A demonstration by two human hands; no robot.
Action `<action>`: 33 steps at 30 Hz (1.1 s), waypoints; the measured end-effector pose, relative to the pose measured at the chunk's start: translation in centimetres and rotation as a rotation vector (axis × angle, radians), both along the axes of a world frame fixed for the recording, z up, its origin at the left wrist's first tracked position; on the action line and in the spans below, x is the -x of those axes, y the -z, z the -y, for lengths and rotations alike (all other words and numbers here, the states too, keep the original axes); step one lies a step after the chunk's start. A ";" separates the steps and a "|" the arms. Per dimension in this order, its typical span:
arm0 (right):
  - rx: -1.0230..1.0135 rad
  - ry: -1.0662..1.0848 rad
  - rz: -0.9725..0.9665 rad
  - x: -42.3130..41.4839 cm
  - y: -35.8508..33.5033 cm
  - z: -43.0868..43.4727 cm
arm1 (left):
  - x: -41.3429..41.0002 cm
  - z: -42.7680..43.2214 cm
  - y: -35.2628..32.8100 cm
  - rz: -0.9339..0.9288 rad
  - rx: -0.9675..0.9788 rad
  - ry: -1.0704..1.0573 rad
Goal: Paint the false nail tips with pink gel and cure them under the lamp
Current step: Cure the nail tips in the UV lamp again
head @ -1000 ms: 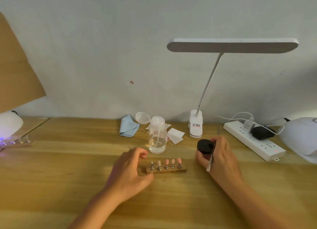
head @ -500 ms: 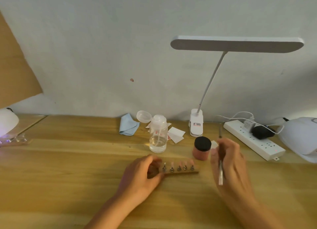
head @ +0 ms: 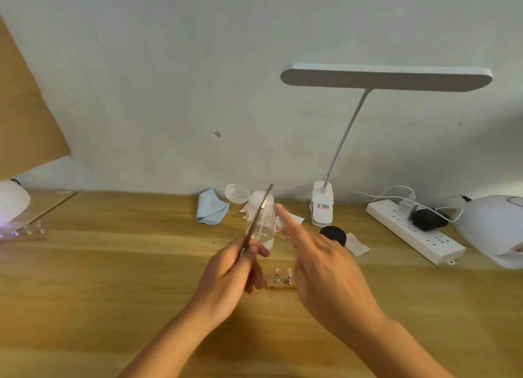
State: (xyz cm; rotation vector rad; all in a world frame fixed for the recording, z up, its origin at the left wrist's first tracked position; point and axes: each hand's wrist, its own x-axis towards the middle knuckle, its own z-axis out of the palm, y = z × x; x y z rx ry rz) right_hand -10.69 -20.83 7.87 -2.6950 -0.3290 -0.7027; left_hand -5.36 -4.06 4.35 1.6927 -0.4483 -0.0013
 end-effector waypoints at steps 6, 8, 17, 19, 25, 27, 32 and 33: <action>-0.255 0.392 -0.305 2.5 4.4 5.9 | -2.0 -0.9 3.0 0.006 -0.055 -0.224; -0.174 0.371 -0.434 2.0 4.8 6.2 | -2.0 -0.6 3.5 -0.013 -0.055 -0.221; -0.219 0.294 -0.455 1.7 3.9 7.5 | -1.0 -1.2 3.5 -0.010 0.003 -0.252; -0.259 0.330 -0.443 3.4 3.9 8.8 | -1.1 -1.1 3.3 -0.086 0.050 -0.229; -0.655 0.601 -0.293 12.0 3.9 19.0 | -2.1 1.9 2.9 -0.111 0.101 -0.213; -0.772 0.757 -0.200 14.6 4.0 23.6 | -2.4 4.2 2.6 -0.063 0.138 -0.272; -0.997 1.065 0.058 16.6 5.5 32.6 | -2.3 10.0 2.1 0.033 0.273 -0.408; -1.008 1.108 0.104 16.1 5.9 33.5 | -2.3 10.6 2.3 0.045 0.285 -0.426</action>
